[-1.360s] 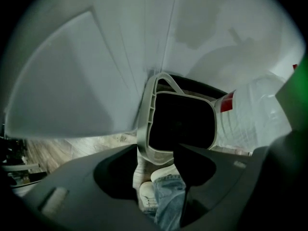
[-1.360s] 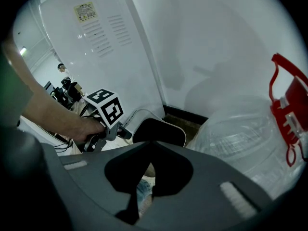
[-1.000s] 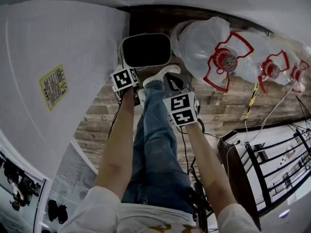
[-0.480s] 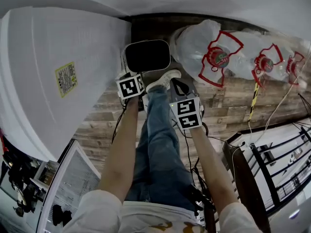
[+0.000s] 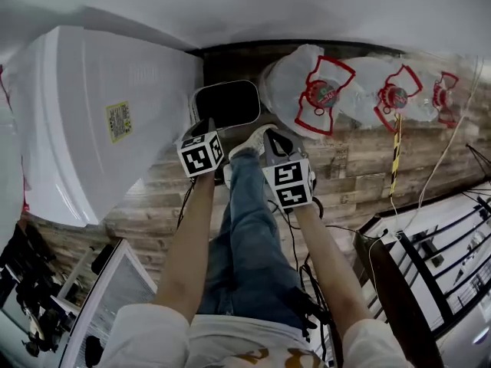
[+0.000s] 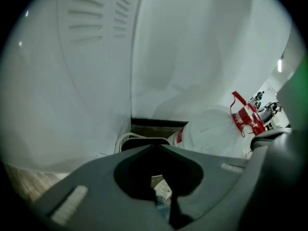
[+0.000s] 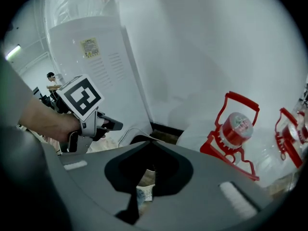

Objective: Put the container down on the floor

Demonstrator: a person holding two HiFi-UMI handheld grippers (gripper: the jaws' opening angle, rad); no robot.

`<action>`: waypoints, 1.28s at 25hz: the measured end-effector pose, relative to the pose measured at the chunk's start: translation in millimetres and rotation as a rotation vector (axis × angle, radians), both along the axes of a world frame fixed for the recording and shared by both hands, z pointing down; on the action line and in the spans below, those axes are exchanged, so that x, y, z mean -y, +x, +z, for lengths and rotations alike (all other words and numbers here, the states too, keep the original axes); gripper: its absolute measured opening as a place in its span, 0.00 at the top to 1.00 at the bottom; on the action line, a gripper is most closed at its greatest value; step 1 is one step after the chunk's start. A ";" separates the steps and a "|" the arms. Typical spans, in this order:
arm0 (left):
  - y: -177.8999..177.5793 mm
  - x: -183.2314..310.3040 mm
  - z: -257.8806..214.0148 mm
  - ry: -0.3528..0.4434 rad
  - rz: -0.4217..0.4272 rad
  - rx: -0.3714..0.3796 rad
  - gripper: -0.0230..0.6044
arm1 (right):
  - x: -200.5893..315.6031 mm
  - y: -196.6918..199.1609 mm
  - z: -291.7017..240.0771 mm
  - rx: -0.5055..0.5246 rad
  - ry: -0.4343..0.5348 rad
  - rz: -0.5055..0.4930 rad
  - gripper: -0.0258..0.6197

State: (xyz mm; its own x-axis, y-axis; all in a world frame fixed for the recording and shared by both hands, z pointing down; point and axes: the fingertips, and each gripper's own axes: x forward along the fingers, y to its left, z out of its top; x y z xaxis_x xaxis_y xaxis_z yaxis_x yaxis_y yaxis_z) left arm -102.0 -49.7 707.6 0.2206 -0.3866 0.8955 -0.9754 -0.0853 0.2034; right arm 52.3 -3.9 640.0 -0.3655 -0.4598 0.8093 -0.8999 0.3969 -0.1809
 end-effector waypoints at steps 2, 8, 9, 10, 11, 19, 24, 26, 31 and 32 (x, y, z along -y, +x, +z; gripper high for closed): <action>5.5 3.5 -18.4 0.027 0.004 -0.026 0.96 | 3.8 1.7 -10.0 -0.002 0.016 0.013 0.92; 21.9 6.2 -71.8 0.090 0.057 -0.114 0.96 | 12.4 10.1 -52.1 -0.005 0.079 0.050 0.92; 27.1 6.6 -80.8 0.107 0.079 -0.134 0.96 | 13.7 12.4 -60.1 -0.008 0.091 0.055 0.92; 32.2 7.3 -90.1 0.127 0.102 -0.149 0.96 | 14.9 14.6 -68.1 -0.013 0.104 0.055 0.92; 36.7 8.5 -99.8 0.149 0.124 -0.158 0.96 | 16.0 16.3 -76.1 -0.022 0.114 0.048 0.92; 56.9 -1.1 -196.1 0.285 0.244 -0.219 0.96 | 11.3 22.9 -150.4 -0.034 0.171 0.054 0.92; 68.3 0.9 -255.4 0.363 0.288 -0.236 0.96 | 15.4 25.5 -205.6 -0.039 0.248 0.075 0.92; 67.3 -3.0 -277.7 0.385 0.299 -0.247 0.96 | 11.9 24.6 -225.4 -0.036 0.269 0.095 0.92; 60.3 -13.4 -334.1 0.459 0.319 -0.278 0.96 | 7.4 25.6 -270.9 -0.029 0.330 0.132 0.92; 56.1 -14.8 -343.1 0.467 0.326 -0.269 0.96 | 6.1 25.1 -281.0 -0.024 0.346 0.139 0.92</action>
State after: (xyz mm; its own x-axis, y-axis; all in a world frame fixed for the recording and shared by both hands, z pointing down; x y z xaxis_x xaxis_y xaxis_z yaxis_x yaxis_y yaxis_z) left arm -45.9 -34.9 364.5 0.5871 -0.5982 0.5454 -0.8041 -0.5086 0.3078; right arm 77.4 -10.0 359.0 -0.2632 -0.7512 0.6053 -0.9518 0.3047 -0.0356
